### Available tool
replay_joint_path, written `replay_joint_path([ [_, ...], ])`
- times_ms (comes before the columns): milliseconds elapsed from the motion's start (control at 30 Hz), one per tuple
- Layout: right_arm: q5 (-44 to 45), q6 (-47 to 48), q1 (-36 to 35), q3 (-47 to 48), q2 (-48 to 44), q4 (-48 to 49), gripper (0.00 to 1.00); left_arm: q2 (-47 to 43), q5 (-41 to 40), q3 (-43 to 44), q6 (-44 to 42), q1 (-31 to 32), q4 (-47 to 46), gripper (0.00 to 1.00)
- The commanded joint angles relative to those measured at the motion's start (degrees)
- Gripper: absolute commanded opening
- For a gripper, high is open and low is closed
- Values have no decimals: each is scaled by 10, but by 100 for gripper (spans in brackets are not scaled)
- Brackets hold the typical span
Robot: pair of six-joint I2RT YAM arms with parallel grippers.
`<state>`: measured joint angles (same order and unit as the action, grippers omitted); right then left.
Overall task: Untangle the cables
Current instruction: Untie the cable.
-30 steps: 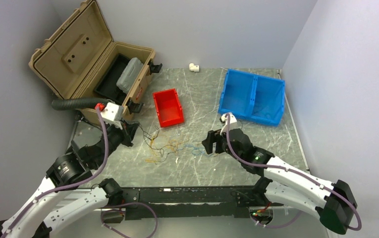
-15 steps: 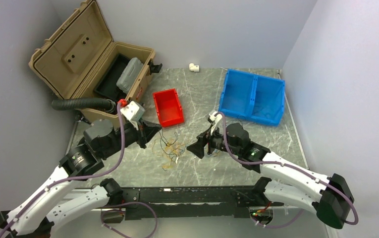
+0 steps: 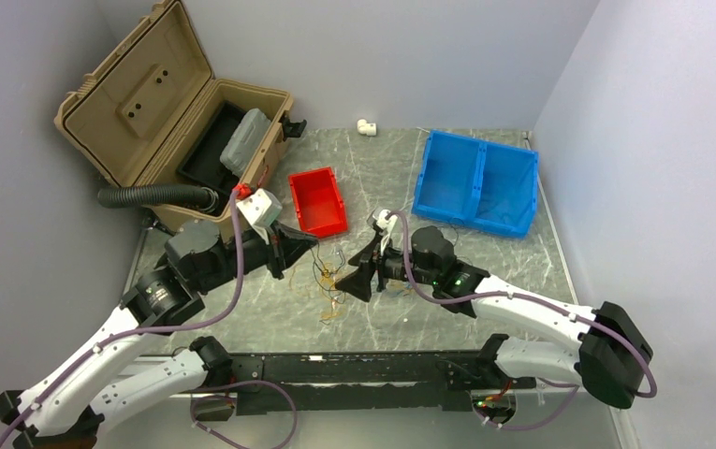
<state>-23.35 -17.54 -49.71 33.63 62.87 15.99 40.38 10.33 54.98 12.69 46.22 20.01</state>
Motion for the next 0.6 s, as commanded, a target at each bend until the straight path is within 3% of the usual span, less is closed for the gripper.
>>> replay_joint_path([
  [0, -39, -3, -13, 29, 10, 71, 78, 5, 16, 6, -5, -1, -32, 0],
  [567, -5, -13, -33, 19, -57, 31, 76, 10, 14, 2, -7, -1, -34, 0],
])
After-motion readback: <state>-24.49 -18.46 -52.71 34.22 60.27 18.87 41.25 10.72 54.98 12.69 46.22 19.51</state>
